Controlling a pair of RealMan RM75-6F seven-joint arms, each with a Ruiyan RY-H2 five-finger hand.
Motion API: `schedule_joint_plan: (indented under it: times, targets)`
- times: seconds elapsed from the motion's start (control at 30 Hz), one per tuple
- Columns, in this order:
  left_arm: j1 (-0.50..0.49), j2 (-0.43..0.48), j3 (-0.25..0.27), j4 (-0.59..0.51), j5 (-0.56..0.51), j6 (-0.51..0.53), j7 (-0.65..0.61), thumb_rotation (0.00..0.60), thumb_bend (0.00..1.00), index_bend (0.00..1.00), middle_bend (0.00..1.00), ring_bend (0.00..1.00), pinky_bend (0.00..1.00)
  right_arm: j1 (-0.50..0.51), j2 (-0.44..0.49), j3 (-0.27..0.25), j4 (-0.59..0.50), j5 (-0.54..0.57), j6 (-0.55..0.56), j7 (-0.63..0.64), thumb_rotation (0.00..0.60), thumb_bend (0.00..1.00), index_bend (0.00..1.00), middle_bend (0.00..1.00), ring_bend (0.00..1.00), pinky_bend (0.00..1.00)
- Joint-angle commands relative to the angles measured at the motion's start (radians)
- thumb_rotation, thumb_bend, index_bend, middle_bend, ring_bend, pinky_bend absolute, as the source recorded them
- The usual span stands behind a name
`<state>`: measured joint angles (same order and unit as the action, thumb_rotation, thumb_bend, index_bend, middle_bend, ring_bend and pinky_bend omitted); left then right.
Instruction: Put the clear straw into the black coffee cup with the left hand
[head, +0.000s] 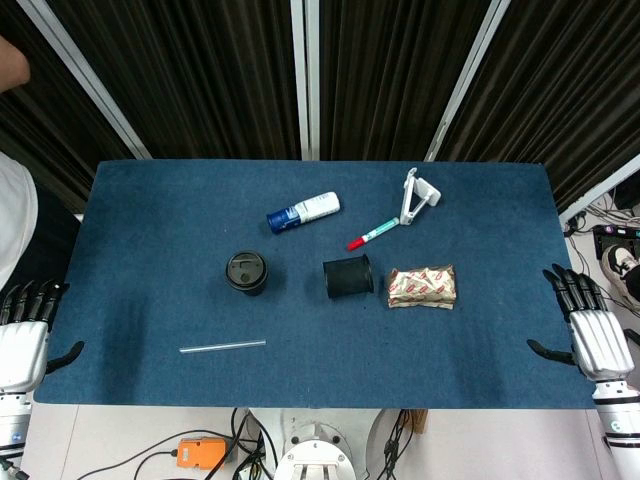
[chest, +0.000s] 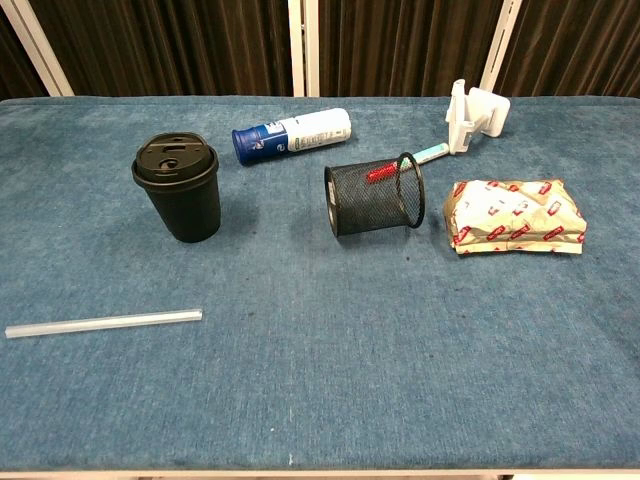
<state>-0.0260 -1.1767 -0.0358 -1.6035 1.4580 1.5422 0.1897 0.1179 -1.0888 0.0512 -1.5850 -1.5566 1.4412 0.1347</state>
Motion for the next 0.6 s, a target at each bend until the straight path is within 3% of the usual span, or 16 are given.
schedule_joint_plan:
  times: [0.03,0.2,0.6]
  targets:
    - [0.000,0.000,0.000,-0.005,-0.001,-0.001,0.007,0.600,0.12,0.14,0.10,0.00,0.00,0.002,0.003,0.002,-0.003,0.001,0.001,-0.001,0.600,0.22,0.00,0.07,0.00,0.02]
    - [-0.009,-0.013,0.001,-0.032,0.011,-0.007,0.029,0.600,0.15,0.15,0.11,0.00,0.00,-0.006,0.024,0.012,-0.009,0.004,0.027,-0.005,0.600,0.22,0.00,0.07,0.00,0.02]
    - [-0.117,-0.158,0.037,-0.095,0.099,-0.158,0.210,0.600,0.17,0.37,0.20,0.03,0.00,-0.023,0.075,0.030,-0.052,0.025,0.062,-0.032,0.600,0.22,0.00,0.07,0.00,0.02]
